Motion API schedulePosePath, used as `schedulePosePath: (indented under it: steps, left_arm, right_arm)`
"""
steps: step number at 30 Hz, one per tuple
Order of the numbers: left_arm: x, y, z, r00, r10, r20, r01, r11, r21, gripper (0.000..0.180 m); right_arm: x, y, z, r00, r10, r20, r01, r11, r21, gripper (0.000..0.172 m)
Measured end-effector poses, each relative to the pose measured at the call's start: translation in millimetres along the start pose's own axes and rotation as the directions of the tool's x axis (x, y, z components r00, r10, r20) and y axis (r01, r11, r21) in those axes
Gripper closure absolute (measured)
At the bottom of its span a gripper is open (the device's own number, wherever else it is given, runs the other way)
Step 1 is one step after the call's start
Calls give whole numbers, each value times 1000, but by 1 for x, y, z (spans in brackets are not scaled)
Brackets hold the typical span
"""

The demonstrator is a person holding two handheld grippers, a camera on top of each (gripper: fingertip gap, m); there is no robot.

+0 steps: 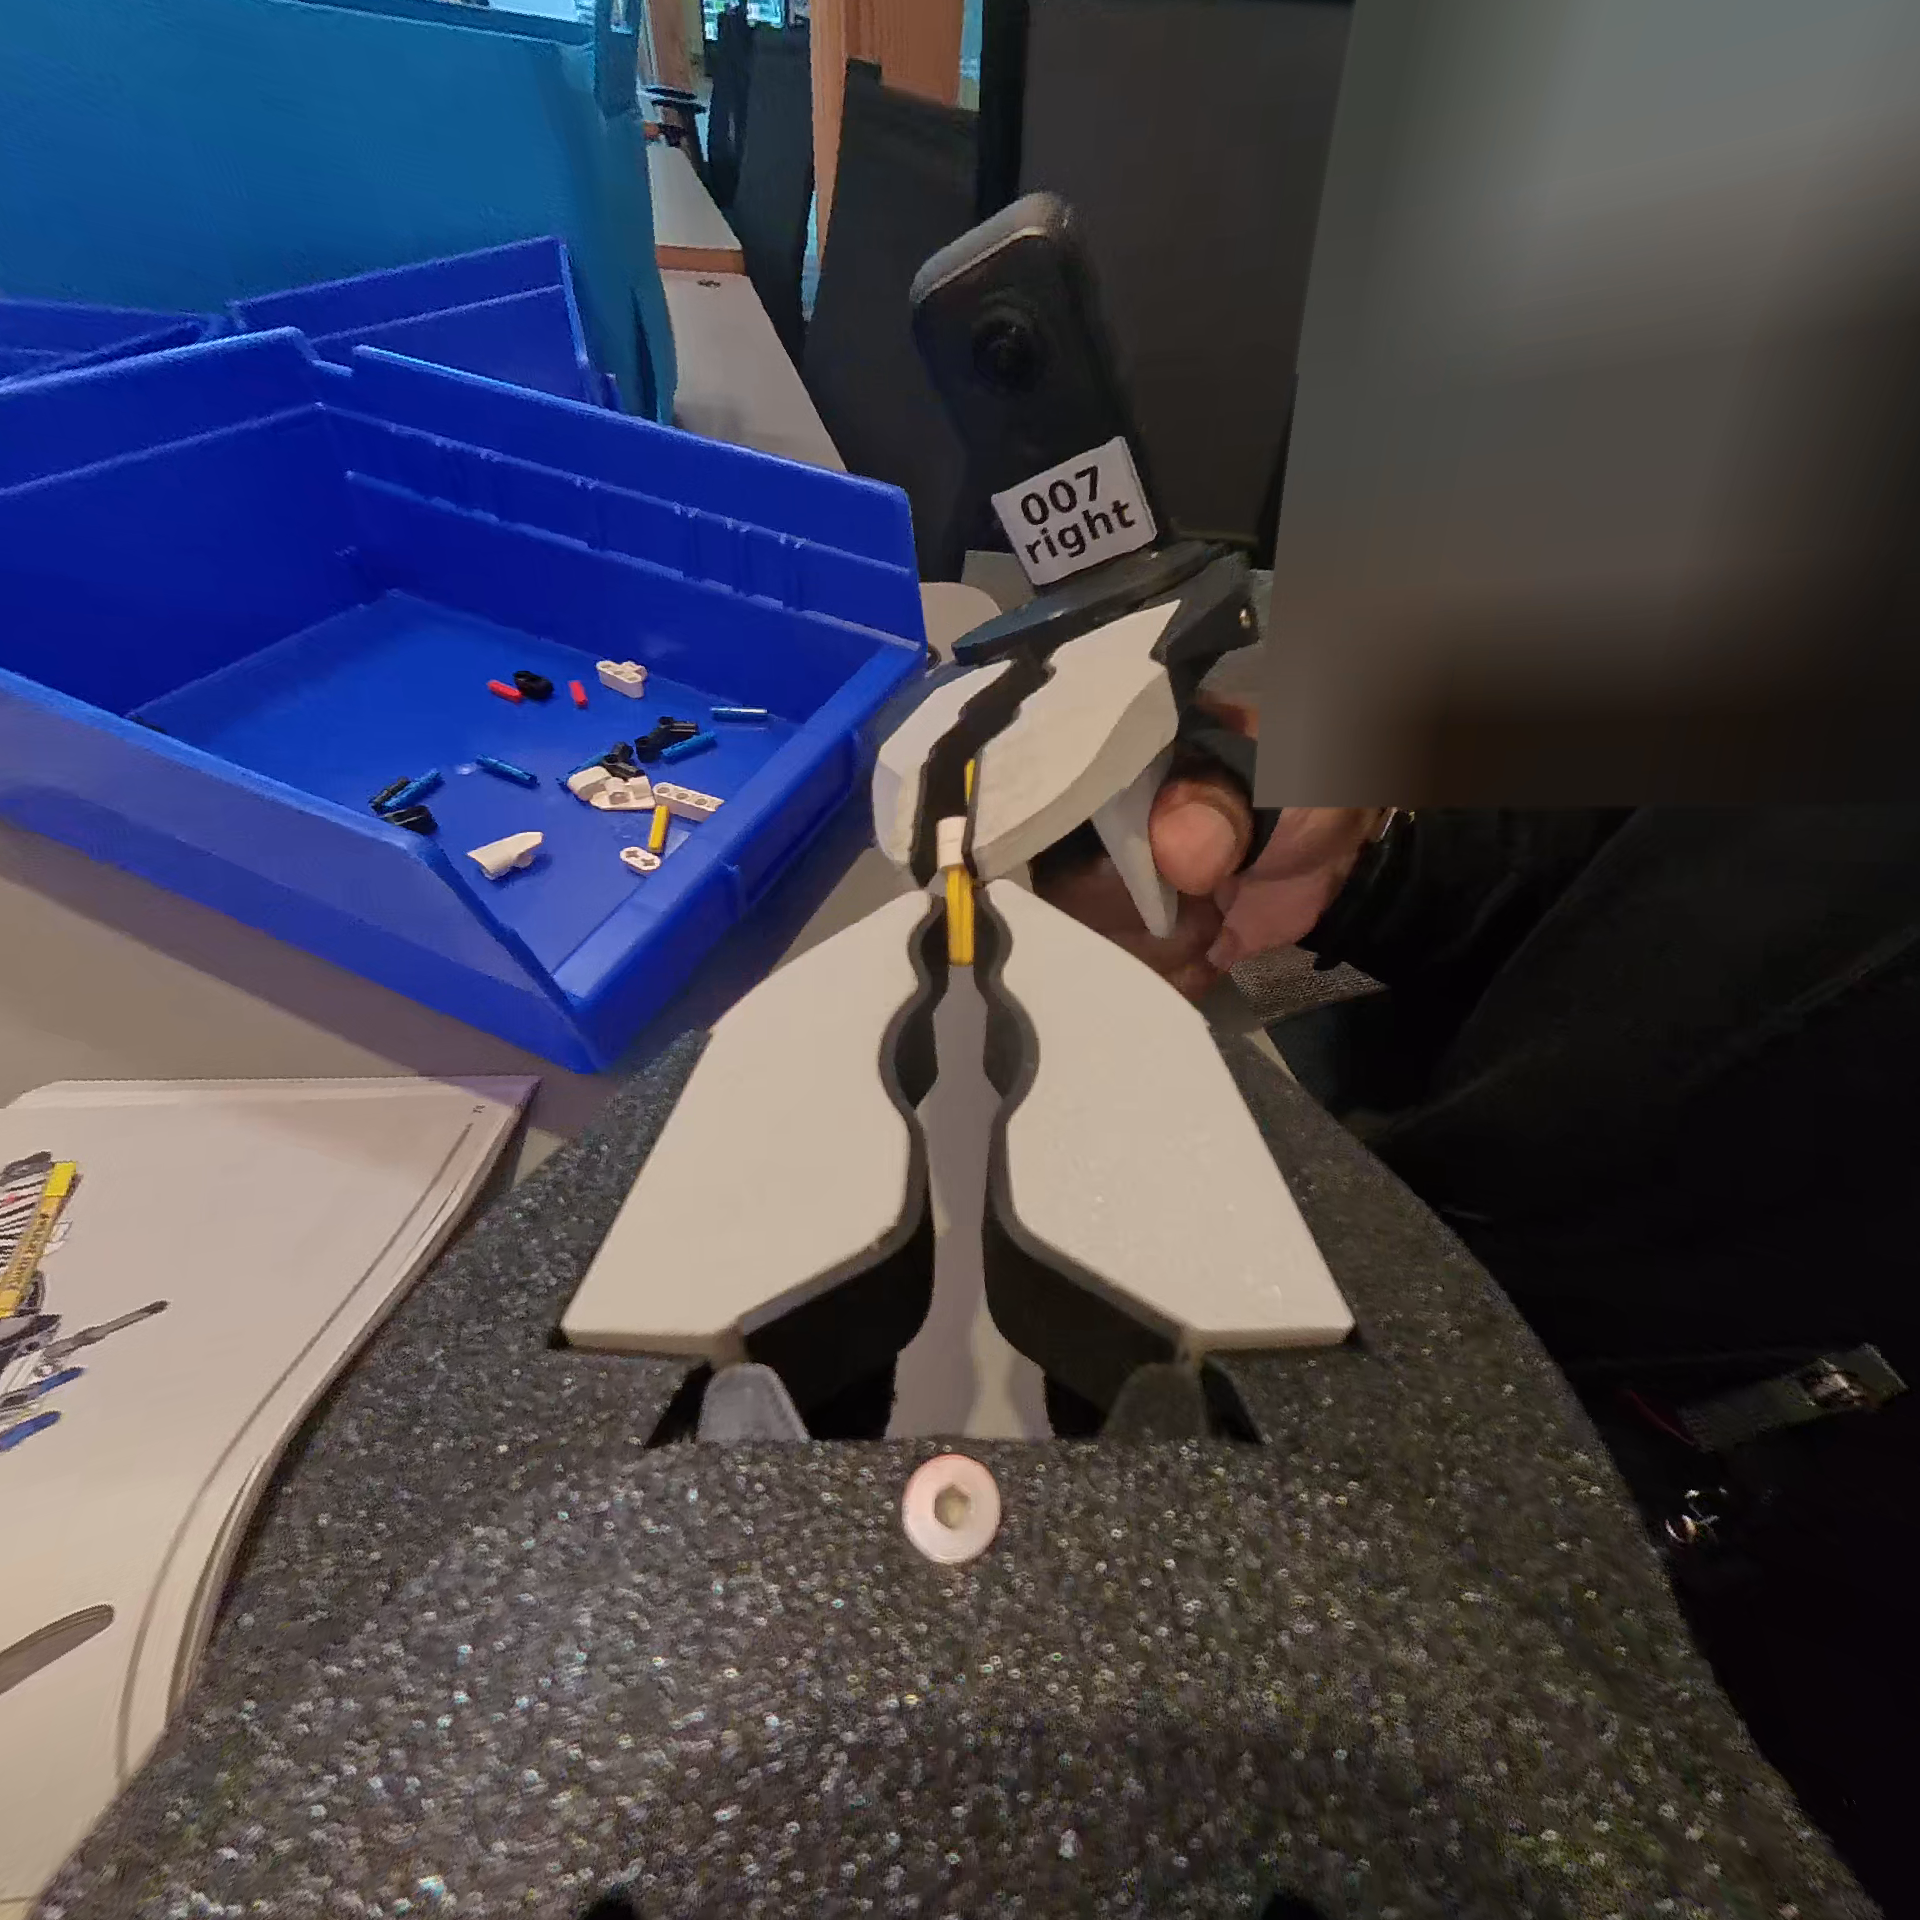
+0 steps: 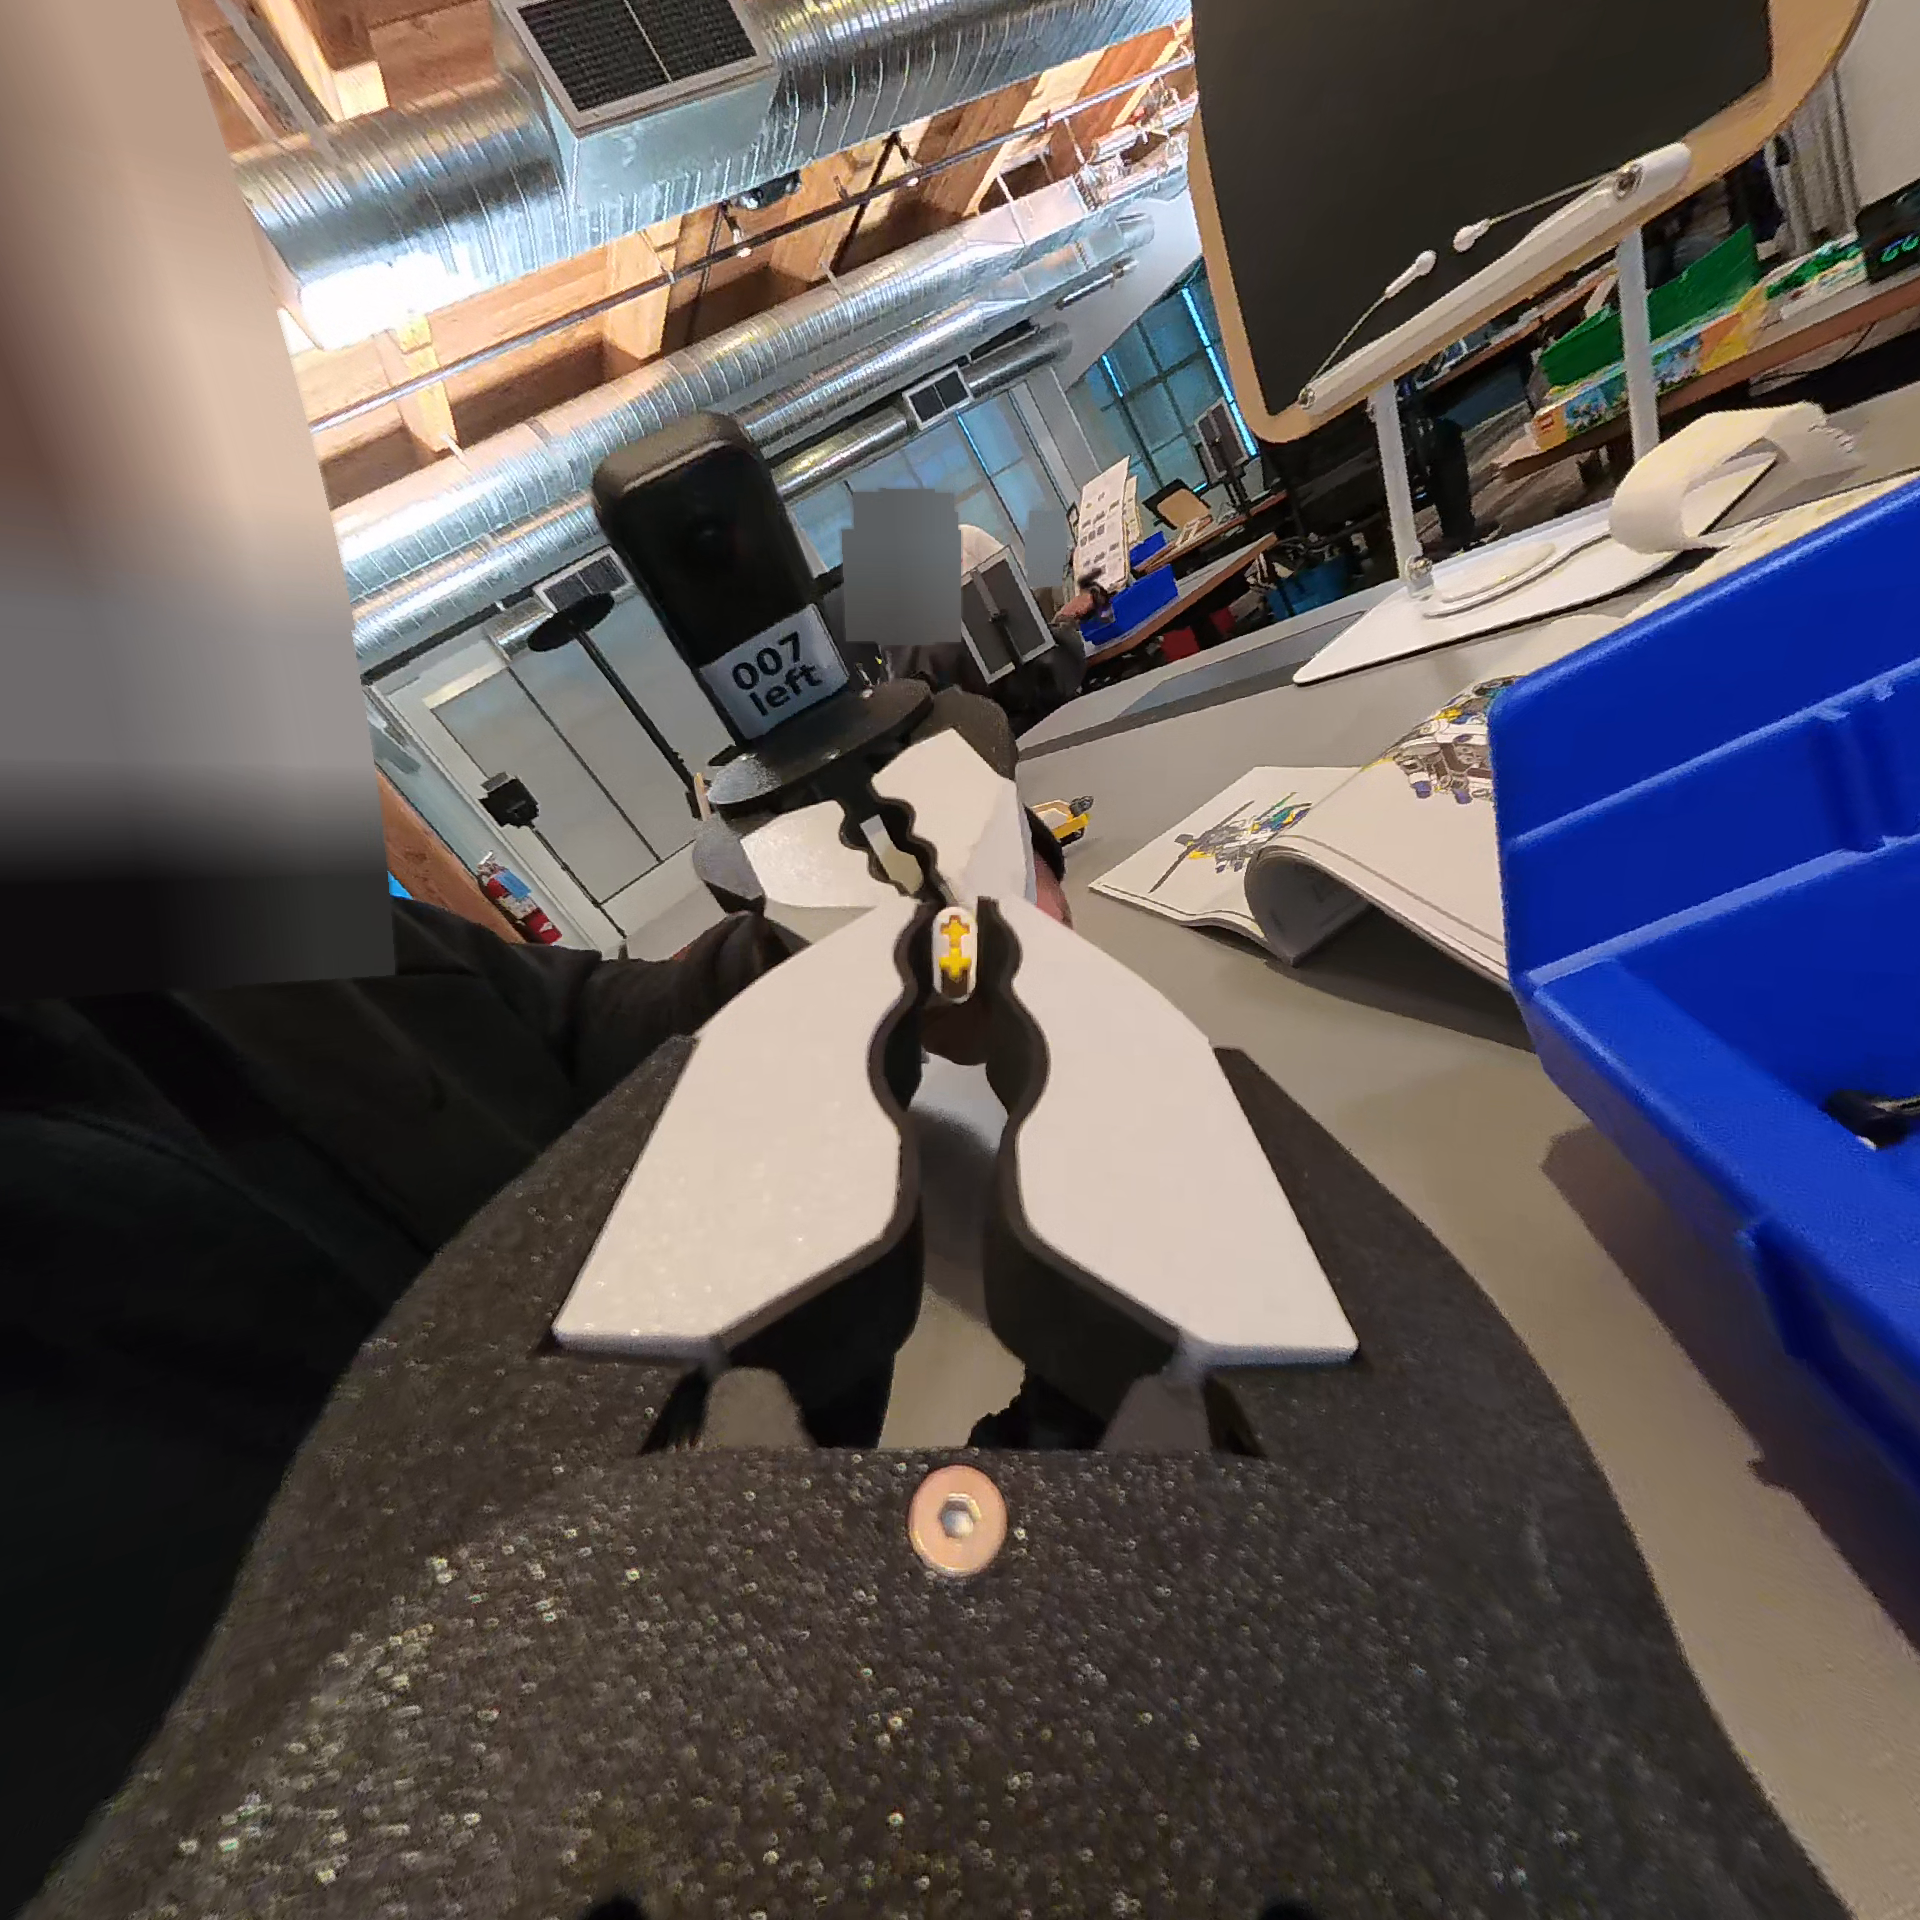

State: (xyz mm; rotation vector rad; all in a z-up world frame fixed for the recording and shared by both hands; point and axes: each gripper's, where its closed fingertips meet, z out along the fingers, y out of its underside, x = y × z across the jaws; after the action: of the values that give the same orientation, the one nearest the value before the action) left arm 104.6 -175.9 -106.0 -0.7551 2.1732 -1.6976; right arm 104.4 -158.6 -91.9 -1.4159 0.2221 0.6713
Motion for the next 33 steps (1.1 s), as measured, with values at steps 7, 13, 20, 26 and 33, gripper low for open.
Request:
schedulePosePath:
  steps: [7, 13, 20, 26, 33]
  left_arm:
    - [2, -2, 2, 1000, 5, -21, -5, 1000, -2, 174]
    - [4, -3, 8, 999, 34, -42, -35, 999, -17, 174]
    - [6, -3, 9, 996, 54, -66, -57, 998, -38, 174]
    - [10, 0, 4, 991, 78, -106, -85, 995, -61, 174]
    - [9, 3, 1, 988, 94, -122, -103, 992, -67, 175]
  right_arm:
    - [-1, -1, -4, 1000, 17, 16, -17, 1000, 0, 164]
    - [-2, -2, -12, 1000, 3, 12, -3, 1000, -10, 164]
    - [-4, 0, -16, 1000, -14, 23, 15, 999, -38, 164]
    - [-7, 5, -16, 998, -49, 37, 52, 996, -78, 164]
    - [-6, 6, -17, 997, -64, 38, 67, 993, -99, 164]
